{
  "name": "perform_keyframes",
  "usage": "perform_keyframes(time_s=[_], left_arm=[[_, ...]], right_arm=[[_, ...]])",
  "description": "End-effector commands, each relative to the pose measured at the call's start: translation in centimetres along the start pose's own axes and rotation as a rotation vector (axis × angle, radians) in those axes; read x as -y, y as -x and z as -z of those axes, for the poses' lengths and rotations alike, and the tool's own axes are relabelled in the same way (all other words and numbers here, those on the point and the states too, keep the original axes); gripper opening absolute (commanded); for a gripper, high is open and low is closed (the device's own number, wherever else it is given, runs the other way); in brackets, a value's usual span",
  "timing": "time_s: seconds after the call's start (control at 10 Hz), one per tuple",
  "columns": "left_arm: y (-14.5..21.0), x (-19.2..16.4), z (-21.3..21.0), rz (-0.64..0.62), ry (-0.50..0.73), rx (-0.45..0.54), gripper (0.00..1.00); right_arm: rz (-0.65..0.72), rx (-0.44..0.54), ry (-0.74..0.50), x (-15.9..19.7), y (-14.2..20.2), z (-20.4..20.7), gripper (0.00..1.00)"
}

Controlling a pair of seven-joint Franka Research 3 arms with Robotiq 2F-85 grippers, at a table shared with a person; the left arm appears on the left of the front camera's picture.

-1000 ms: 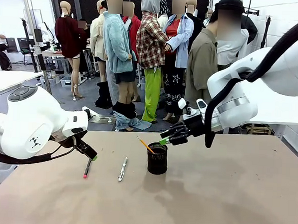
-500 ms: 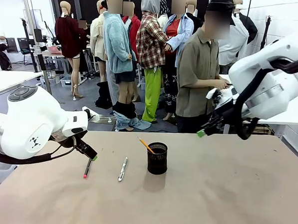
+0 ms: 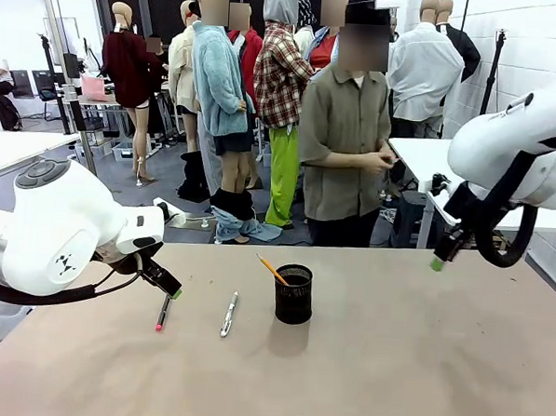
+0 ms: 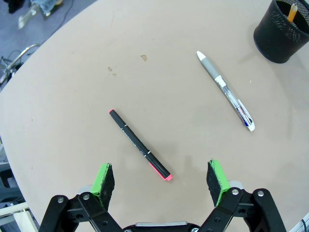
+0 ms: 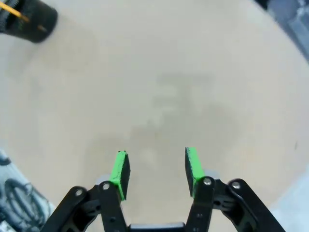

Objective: Place the pens into the pen holder.
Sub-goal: Pick up a writing instrument from the table and place it into the Pen holder.

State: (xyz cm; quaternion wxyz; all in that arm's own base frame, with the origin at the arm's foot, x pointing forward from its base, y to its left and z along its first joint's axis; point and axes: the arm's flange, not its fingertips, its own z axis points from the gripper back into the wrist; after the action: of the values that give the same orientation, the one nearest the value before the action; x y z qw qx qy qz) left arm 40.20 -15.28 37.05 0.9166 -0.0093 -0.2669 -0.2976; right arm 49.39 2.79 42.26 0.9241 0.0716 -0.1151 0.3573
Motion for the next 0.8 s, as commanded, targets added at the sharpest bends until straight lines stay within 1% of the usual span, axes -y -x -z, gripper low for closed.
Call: perform_keyframes(time_s=[0.0, 0.2, 0.3, 0.4, 0.5, 0.7], left_arm=[[0.0, -0.2, -0.1, -0.005, 0.000, 0.002, 1.00], [0.0, -0.2, -0.1, -0.005, 0.000, 0.002, 1.00], [0.0, 0.0, 0.0, 0.000, 0.000, 0.000, 1.00], [-1.4, -0.4, 1.2, -0.034, 0.001, -0.069, 1.00], [-2.8, -1.4, 2.5, -0.096, 0.010, -0.138, 1.00], [-4.5, -2.7, 5.0, -0.144, 0.063, -0.257, 1.00]], right_arm=[[0.099, -0.117, -0.073, 0.8, -1.3, -1.5, 0.59], [0.158, -0.165, -0.063, 1.4, -0.8, -1.1, 0.59], [0.150, -0.160, -0.064, 1.1, -1.2, -0.4, 0.59], [0.130, -0.147, -0.063, 1.1, 0.3, -1.3, 0.59], [0.130, -0.147, -0.063, 1.1, 0.3, -1.3, 0.59], [0.130, -0.147, -0.063, 1.1, 0.3, -1.3, 0.59]])
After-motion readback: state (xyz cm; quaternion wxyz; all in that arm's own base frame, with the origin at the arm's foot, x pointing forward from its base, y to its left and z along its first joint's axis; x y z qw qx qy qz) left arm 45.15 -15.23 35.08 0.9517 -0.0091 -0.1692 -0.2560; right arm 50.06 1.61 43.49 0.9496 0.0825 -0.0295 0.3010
